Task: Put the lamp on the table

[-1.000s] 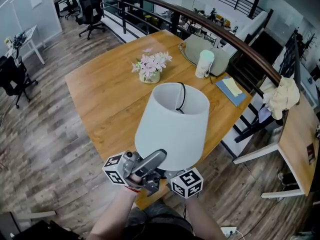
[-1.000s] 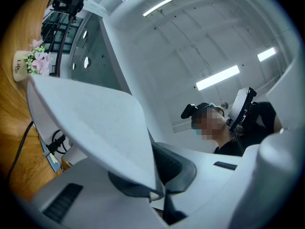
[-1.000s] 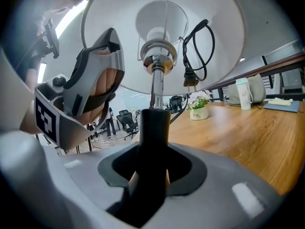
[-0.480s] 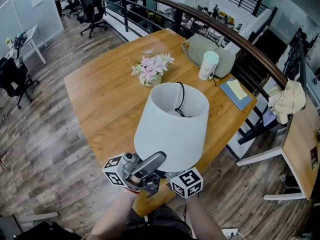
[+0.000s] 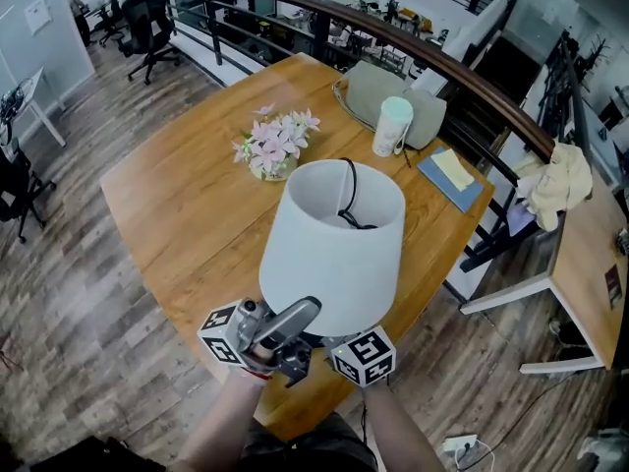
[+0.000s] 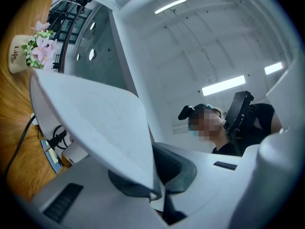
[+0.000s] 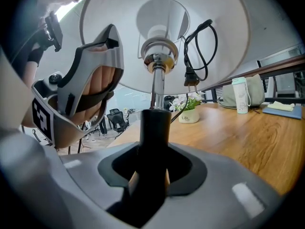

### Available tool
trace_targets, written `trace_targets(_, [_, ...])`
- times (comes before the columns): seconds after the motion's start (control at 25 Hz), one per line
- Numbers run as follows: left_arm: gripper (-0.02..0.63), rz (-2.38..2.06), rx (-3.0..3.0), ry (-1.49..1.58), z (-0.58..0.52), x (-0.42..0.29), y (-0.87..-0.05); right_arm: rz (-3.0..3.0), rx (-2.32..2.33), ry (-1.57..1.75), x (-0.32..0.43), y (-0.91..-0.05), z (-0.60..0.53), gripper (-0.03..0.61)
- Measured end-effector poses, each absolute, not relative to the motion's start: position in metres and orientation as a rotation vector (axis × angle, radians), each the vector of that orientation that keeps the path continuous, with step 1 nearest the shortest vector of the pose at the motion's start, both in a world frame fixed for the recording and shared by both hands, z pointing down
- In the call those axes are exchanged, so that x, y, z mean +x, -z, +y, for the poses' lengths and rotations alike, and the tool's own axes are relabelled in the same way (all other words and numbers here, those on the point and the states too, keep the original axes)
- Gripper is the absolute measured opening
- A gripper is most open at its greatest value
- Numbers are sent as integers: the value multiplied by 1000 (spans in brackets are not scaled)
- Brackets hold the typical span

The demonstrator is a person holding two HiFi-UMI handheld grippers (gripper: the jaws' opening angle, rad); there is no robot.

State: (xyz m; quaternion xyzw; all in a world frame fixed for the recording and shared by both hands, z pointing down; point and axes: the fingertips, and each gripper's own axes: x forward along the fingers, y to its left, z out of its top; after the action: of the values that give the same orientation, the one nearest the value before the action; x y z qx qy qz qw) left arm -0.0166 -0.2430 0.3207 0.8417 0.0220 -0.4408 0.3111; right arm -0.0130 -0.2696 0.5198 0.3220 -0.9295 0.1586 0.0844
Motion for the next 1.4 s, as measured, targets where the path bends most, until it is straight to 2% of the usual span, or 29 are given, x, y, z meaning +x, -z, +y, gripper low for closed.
trace_targets(0.72, [0, 173, 2157, 1183, -299, -43, -330, -2712, 1083, -400, -25, -527, -320, 169])
trace_targets(1.28, [0, 226, 2183, 1159, -280, -37, -332, -2683, 1122, -328, -23, -525, -313, 178])
trace_targets(1.4, [-2, 224, 2188, 1160, -275, -37, -334, -2699, 1117, -335, -23, -522, -306, 233])
